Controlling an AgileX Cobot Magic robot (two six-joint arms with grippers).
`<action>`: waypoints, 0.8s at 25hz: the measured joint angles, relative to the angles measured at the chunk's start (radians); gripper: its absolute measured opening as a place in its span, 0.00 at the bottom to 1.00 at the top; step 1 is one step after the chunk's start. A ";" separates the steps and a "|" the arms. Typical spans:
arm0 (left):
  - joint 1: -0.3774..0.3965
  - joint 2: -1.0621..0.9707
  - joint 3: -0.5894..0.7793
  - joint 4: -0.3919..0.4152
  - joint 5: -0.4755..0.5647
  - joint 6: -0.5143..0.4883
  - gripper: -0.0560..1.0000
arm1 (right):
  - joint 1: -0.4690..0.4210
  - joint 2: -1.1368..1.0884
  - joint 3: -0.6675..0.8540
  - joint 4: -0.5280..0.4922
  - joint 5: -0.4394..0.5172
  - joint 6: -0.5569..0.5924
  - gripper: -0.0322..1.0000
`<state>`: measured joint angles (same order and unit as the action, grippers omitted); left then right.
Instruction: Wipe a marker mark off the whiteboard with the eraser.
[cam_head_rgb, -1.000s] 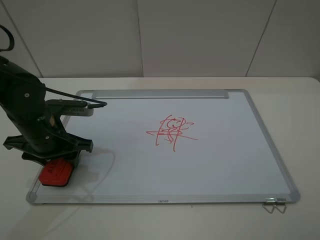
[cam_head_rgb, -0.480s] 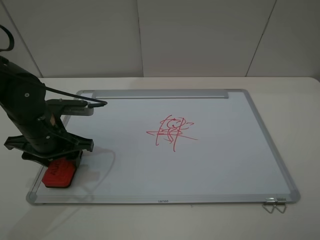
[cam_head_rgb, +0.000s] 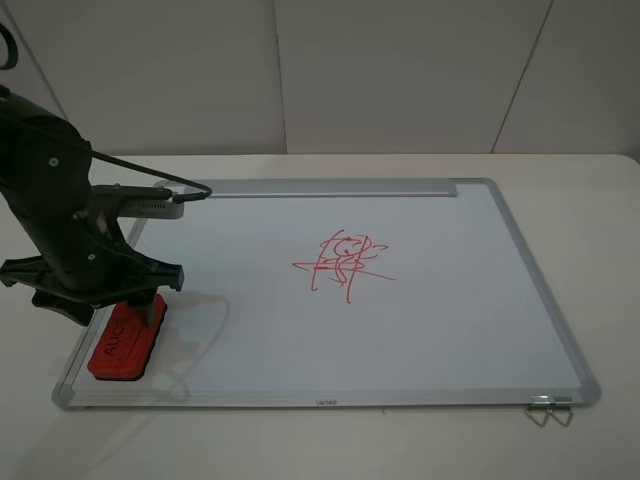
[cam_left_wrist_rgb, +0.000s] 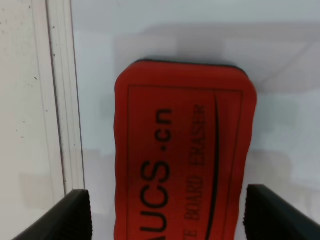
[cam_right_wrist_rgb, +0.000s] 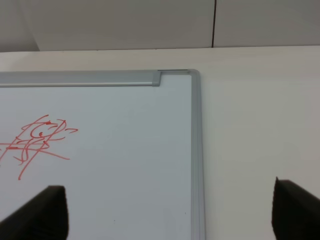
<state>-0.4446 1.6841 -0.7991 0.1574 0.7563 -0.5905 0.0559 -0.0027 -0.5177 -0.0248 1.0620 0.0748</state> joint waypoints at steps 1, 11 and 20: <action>0.000 -0.019 -0.007 0.000 0.015 0.000 0.65 | 0.000 0.000 0.000 0.000 0.000 0.000 0.73; 0.000 -0.285 -0.024 -0.002 0.138 0.036 0.67 | 0.000 0.000 0.000 0.000 0.000 0.000 0.73; -0.001 -0.560 -0.024 -0.004 0.187 0.116 0.73 | 0.000 0.000 0.000 0.000 0.000 0.000 0.73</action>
<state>-0.4457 1.1244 -0.8236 0.1534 0.9432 -0.4749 0.0559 -0.0027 -0.5177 -0.0248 1.0620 0.0748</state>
